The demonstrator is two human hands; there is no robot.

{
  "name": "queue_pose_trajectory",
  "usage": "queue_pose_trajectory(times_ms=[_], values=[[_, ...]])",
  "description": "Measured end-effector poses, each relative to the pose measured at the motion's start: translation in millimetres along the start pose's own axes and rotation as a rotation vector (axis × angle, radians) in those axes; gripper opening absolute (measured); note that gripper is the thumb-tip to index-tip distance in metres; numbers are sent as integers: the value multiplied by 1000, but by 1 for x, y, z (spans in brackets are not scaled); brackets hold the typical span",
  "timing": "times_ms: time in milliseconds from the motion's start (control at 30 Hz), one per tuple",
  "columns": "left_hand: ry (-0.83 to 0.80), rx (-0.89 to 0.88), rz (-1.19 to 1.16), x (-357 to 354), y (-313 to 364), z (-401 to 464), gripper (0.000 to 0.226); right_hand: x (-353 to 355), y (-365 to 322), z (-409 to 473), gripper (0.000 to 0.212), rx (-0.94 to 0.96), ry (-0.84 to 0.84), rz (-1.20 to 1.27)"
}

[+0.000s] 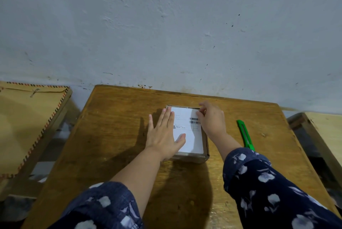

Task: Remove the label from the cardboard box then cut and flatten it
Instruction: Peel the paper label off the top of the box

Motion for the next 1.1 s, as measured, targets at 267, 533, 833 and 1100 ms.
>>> queue_pose_trajectory(times_ms=[267, 533, 833, 1100], values=[[4, 5, 6, 1, 0, -1, 83, -2, -11, 4, 14, 9, -37, -101], [4, 7, 27, 3, 0, -4, 83, 3, -18, -14, 9, 103, 59, -85], [0, 2, 27, 2, -1, -3, 82, 5, -31, -25, 10, 169, 108, -266], [-9, -1, 34, -2, -1, -2, 82, 5, -27, -19, 9, 131, 45, -93]])
Point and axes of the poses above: each hand's wrist, its own z-axis towards the middle knuckle, its own x-axis out of the back of the hand, y = z × x, the point moved 8 cm from there along z, towards the middle knuckle, and after that the axes turned 1 degree about -z, right-handed, at the moved point
